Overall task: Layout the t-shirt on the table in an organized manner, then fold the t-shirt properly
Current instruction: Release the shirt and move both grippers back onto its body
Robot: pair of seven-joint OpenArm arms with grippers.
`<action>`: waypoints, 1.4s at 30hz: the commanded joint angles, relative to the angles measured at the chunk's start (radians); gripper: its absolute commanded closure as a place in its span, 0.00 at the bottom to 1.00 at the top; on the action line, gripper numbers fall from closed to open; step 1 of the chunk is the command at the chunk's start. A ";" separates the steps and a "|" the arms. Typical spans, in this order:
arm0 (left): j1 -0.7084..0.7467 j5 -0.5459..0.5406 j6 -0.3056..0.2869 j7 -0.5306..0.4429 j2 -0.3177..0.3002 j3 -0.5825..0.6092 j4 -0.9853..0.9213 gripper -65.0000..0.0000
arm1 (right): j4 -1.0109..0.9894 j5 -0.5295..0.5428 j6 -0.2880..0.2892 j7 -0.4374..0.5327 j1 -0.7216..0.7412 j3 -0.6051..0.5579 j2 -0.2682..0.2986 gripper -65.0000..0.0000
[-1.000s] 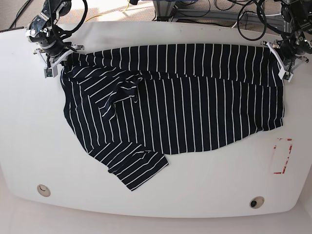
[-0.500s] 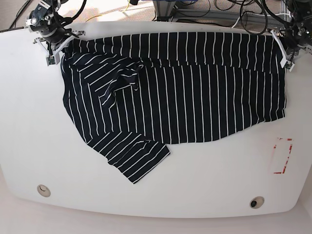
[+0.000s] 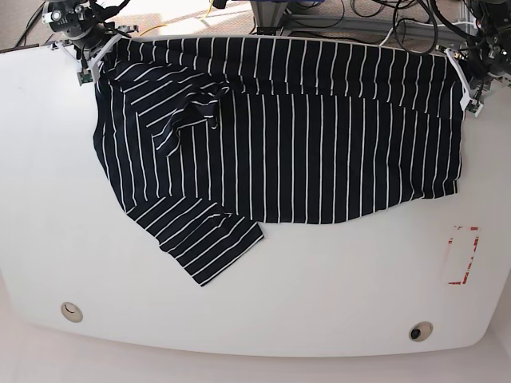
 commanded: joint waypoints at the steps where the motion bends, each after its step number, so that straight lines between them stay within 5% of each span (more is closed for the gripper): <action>1: 0.002 0.014 0.006 0.002 -0.019 -0.009 0.012 0.93 | 0.013 -0.029 -0.006 -0.024 -0.011 0.036 0.008 0.99; 8: 0.022 0.014 0.006 0.002 -0.021 -0.007 0.015 0.93 | 0.010 -0.030 -0.006 -0.024 -0.001 0.076 0.010 0.99; 11: 0.022 0.014 0.006 0.002 -0.033 -0.007 0.017 0.84 | 0.010 -0.030 -0.006 -0.024 -0.001 0.073 0.013 0.95; 16: 0.022 0.013 0.006 0.002 -0.038 -0.009 0.020 0.63 | 0.011 -0.035 -0.006 -0.024 0.019 0.079 0.012 0.65; 23: 0.022 0.013 0.006 0.002 -0.041 -0.012 0.069 0.52 | 0.015 -0.035 -0.006 -0.024 0.026 0.079 0.016 0.31; 32: 0.014 0.005 0.006 0.055 -0.092 -0.012 0.114 0.47 | 0.090 -0.037 -0.006 -0.024 0.023 0.079 0.019 0.28; 42: 0.020 0.005 0.006 0.064 -0.150 -0.013 0.167 0.47 | 0.127 -0.030 -0.006 -0.108 0.020 0.099 0.085 0.28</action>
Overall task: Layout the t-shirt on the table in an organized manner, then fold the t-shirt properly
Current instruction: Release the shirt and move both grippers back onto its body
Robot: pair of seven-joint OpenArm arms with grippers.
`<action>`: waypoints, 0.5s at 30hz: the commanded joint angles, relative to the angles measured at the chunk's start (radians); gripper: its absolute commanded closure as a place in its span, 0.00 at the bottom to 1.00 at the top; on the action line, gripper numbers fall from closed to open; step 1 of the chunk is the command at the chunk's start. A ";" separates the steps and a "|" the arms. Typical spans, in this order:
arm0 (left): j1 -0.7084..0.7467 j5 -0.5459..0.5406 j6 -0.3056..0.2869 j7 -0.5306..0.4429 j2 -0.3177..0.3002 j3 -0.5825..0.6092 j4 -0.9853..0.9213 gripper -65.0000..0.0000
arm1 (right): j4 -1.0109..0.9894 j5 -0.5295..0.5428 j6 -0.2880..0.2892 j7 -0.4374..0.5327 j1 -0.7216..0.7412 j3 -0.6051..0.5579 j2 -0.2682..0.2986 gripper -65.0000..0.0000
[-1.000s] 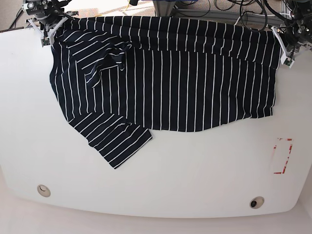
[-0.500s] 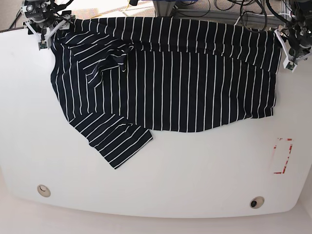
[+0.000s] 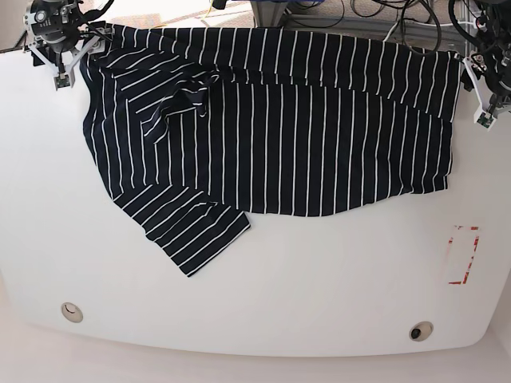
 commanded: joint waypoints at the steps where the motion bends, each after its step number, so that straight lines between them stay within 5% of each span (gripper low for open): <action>1: 0.003 0.008 0.003 0.001 -0.046 -0.010 0.015 0.47 | 0.024 0.003 -0.002 0.000 -0.001 0.032 0.023 0.28; 15: -0.110 -0.027 0.003 0.001 -0.064 -0.095 0.020 0.48 | 0.021 0.004 -0.002 -0.003 0.118 0.070 0.040 0.29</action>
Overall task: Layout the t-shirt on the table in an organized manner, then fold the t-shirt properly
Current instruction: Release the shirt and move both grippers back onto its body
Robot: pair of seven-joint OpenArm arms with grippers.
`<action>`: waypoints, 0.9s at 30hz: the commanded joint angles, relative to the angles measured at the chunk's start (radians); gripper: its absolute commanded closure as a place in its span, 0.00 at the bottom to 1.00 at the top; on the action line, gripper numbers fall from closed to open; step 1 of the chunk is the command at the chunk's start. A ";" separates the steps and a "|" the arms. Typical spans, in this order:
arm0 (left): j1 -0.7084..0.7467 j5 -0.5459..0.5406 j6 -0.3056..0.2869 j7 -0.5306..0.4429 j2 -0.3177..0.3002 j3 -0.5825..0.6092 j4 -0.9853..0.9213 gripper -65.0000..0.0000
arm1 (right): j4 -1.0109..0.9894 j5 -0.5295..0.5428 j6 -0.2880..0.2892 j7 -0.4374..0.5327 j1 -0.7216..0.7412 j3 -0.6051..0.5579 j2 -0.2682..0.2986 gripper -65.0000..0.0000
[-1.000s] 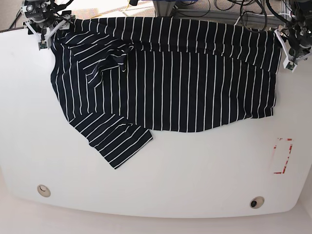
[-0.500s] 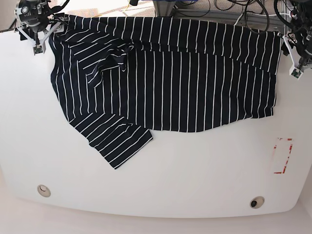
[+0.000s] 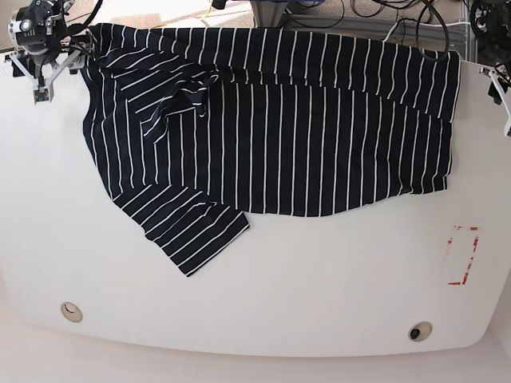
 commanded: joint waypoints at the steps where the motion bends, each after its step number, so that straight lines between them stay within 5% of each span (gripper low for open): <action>1: -0.067 -0.041 -0.002 -0.031 -0.021 0.014 0.018 0.48 | 0.019 0.008 -0.001 0.014 0.037 0.002 0.010 0.29; 8: -0.240 -0.039 -0.002 -0.031 -0.009 0.108 0.017 0.48 | 0.017 0.008 -0.001 0.014 0.142 -0.066 -0.021 0.29; 15: -0.389 0.038 -0.002 -0.029 0.091 0.220 0.012 0.48 | 0.016 0.010 -0.001 -0.012 0.192 -0.202 -0.067 0.29; 27: -0.446 0.160 -0.002 -0.029 0.189 0.323 0.004 0.48 | 0.016 0.163 -0.001 -0.095 0.227 -0.301 -0.123 0.29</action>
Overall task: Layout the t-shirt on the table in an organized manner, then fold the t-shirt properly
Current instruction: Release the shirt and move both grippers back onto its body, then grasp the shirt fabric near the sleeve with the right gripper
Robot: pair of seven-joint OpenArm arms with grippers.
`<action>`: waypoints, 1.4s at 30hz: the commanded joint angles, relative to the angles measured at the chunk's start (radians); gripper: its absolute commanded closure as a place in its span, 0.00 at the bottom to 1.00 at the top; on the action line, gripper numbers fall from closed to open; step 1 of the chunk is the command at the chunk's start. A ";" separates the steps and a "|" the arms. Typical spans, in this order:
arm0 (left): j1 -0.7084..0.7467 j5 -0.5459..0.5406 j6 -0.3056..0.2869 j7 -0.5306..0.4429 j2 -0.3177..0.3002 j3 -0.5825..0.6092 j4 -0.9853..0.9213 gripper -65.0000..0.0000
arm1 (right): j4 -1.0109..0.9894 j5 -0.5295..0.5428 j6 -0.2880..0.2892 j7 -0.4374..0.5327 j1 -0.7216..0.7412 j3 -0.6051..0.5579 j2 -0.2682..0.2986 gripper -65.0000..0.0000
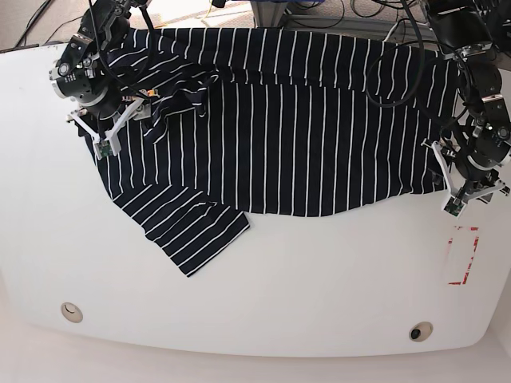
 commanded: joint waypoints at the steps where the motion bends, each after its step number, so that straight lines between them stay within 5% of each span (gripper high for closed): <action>1: -0.017 0.002 0.003 -0.011 -0.015 -0.005 0.005 0.48 | 0.017 0.004 -0.001 0.008 0.005 0.005 -0.006 0.29; 37: -0.015 -0.001 0.003 -0.011 -0.018 -0.006 -0.044 0.48 | -0.120 0.002 -0.001 0.011 0.030 -0.068 -0.032 0.30; 42: -0.015 -0.001 0.003 -0.011 -0.018 -0.006 -0.044 0.48 | -0.146 0.002 -0.001 0.011 0.036 -0.069 -0.031 0.51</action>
